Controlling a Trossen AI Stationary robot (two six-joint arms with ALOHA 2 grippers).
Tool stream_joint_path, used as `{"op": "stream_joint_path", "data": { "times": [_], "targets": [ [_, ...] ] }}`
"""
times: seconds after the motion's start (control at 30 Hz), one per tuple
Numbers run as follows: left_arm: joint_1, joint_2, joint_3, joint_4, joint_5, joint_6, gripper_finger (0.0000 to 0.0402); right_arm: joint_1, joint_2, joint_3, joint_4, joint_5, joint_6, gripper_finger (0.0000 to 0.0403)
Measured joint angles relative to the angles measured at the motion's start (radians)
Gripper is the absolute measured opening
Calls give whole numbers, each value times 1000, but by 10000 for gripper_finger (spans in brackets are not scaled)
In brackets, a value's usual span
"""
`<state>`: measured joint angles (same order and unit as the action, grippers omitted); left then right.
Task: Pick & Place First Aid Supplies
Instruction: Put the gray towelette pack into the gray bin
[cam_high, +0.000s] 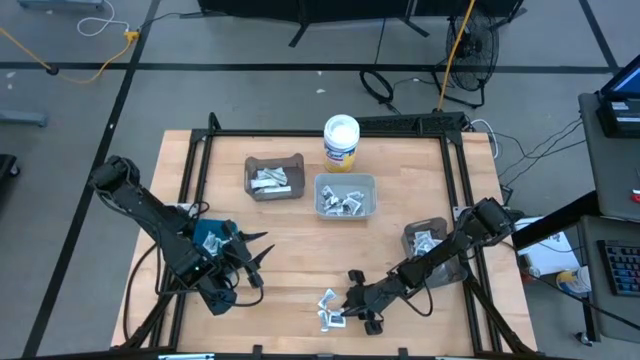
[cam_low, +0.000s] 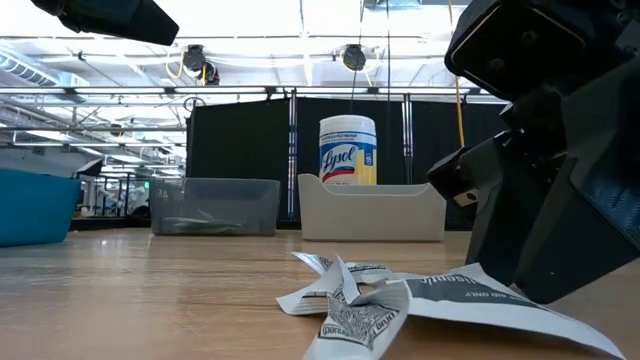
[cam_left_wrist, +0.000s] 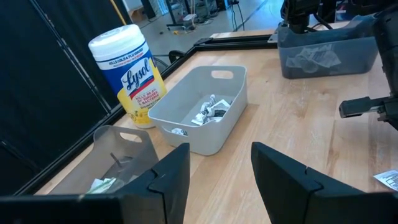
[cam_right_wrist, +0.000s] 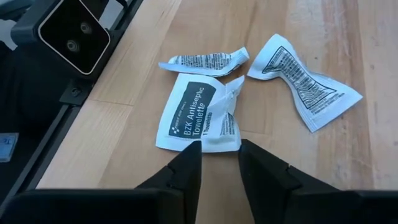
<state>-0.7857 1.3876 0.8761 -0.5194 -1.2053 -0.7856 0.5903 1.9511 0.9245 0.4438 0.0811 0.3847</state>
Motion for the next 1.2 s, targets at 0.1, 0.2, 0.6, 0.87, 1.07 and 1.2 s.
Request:
{"op": "stream_joint_path", "data": {
  "times": [0.1, 0.2, 0.6, 0.87, 1.07, 1.2],
  "targets": [
    [0, 0, 0, 0, 0, 0, 175, -1, 0, 0, 0, -2, 5, 101],
    [0, 0, 0, 0, 0, 0, 175, -14, 0, 0, 0, -22, 46, 114],
    [0, 0, 0, 0, 1, 1, 175, -69, 0, 0, 4, -144, 138, 186],
    [0, 0, 0, -1, 1, 10, 175, -78, 0, 0, 2, -134, 172, 166],
    [0, 0, 0, -1, 1, 11, 175, -78, 0, 0, 1, -130, 164, 132],
    [0, 0, 0, 0, 1, 11, 175, -78, 0, 0, -1, -118, 152, 99]
  ]
}}
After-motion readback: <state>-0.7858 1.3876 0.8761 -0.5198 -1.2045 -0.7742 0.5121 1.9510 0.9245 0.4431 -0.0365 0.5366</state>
